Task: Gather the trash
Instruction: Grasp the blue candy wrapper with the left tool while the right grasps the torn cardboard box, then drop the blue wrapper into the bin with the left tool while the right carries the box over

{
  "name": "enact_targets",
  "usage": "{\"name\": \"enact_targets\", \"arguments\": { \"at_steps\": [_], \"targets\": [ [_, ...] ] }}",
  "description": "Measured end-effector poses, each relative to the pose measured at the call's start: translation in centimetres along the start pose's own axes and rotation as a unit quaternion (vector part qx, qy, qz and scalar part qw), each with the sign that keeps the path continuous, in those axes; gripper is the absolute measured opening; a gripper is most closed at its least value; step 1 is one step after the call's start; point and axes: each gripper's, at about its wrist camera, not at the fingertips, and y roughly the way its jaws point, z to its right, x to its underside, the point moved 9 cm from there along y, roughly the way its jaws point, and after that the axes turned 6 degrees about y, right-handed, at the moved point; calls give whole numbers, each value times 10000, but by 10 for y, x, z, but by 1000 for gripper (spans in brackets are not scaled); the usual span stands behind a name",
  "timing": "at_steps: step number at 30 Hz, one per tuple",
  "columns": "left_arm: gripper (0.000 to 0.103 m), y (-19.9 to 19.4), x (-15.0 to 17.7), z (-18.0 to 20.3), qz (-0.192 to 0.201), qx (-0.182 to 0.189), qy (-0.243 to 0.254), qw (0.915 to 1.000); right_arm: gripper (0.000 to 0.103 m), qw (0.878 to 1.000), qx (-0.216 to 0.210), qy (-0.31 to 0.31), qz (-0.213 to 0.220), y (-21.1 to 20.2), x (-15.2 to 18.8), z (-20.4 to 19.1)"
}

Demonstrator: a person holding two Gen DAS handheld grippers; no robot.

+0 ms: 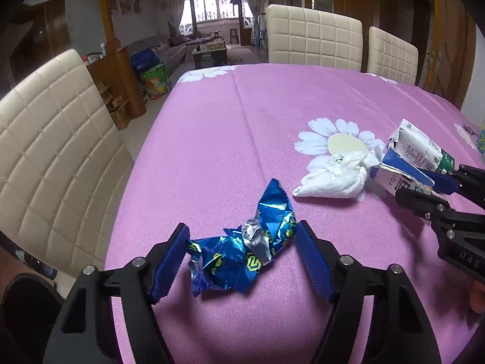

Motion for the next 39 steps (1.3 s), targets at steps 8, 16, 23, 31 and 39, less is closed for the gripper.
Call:
{"name": "enact_targets", "arguments": {
  "at_steps": [8, 16, 23, 31, 39],
  "targets": [
    [58, -35, 2, 13, 374, 103, 118, 9992, 38, 9998, -192, 10, 98, -12, 0, -8],
    [57, -71, 16, 17, 689, 181, 86, 9974, 38, 9961, -800, -164, 325, -40, 0, -39],
    [57, -95, 26, 9, 885, 184, -3, 9959, 38, 9939, -949, -377, 407, -54, 4, -56],
    [57, -115, 31, -1, 992, 40, -114, 9950, 38, 9913, -989, -504, 714, -81, 2, -60],
    [57, -134, 40, -14, 1137, -183, -236, 9931, 38, 9904, -1057, -684, 562, -71, 8, -76]
  ]
}}
